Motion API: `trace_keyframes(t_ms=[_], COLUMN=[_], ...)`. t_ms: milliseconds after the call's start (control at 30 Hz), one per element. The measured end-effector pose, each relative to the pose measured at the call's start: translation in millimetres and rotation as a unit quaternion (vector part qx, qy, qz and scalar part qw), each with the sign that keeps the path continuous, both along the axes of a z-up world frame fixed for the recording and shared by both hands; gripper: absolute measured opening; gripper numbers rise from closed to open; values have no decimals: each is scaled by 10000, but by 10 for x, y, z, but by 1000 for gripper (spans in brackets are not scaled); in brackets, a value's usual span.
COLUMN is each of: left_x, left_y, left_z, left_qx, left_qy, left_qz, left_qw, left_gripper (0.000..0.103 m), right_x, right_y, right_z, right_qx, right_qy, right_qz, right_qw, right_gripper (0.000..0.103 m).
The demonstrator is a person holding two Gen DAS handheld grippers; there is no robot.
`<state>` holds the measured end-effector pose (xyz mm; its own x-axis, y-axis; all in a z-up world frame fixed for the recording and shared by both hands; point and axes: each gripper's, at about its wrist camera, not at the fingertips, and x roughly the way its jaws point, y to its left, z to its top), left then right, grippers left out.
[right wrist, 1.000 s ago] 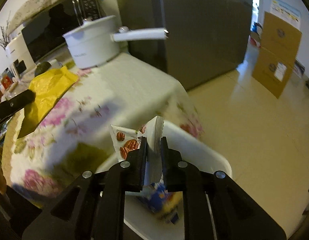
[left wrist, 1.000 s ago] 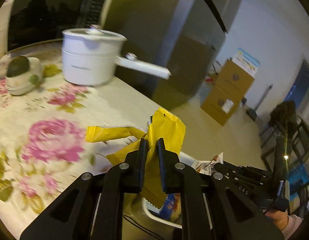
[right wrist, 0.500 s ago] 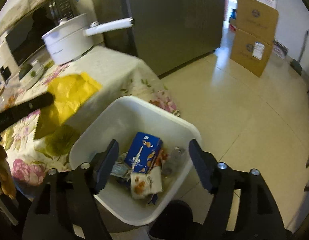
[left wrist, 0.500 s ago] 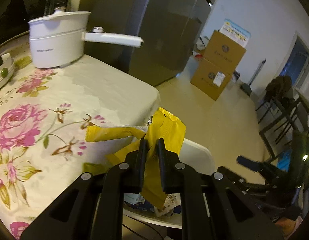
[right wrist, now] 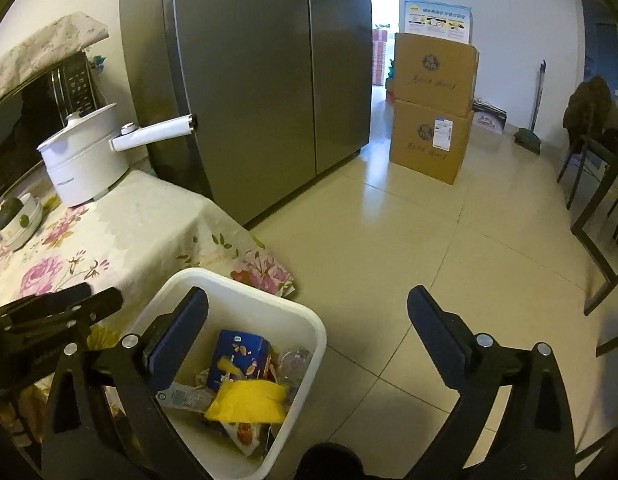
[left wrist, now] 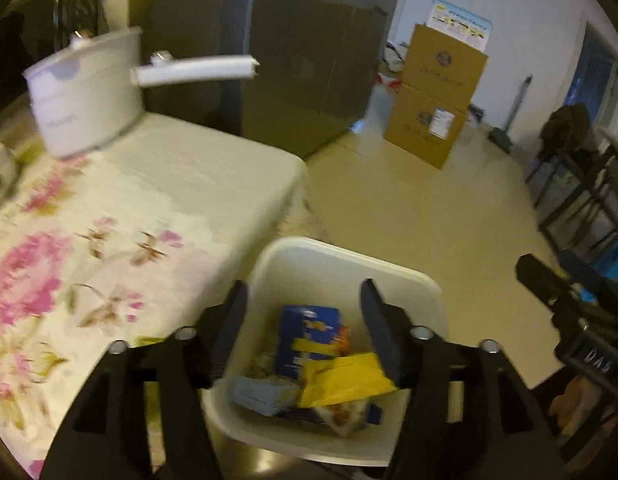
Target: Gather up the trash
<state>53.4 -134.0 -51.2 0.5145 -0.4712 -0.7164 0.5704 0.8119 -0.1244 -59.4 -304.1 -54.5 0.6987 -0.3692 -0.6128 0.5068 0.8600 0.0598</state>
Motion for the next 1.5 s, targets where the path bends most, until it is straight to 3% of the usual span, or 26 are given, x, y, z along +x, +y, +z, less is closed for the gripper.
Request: trace_keyframes(t_ms=[100,267,400,667,967,1233,1500], left_x=[-49,-138,-99,28,111,162,203], left_y=[150,483,786,1420,1881,2008,2059], left_z=[126,387,540,675,648,558,486], left_qx=[7,13,64,-86,93,251,350], left_qy=[-337,-1057,-1286,-1166,-1107,-897,-739], left_qz=[333,1136,1805,2649,3336,3460,3688], left_qw=[9989,9879,9751,9572,9361,9336,9259], left_gripper=[74,95,96,96,96,96,96], right_x=[37,238,351,649,970,1088,1135], right_y=[53,267,488,967,1522,1764,1758], right_z=[37,107,186,350,418,341,315], right_qx=[12,96,7,-74,-191,-302,-222], right_qy=[-93,-34,-172,-324,-279,-246,-179], right_qz=[7,203,444,1052,1566,1836,1884], right_qw=[10000,9997,9989,9939,9871,9822,9817], right_gripper=[96,96,96,96,96,96,96])
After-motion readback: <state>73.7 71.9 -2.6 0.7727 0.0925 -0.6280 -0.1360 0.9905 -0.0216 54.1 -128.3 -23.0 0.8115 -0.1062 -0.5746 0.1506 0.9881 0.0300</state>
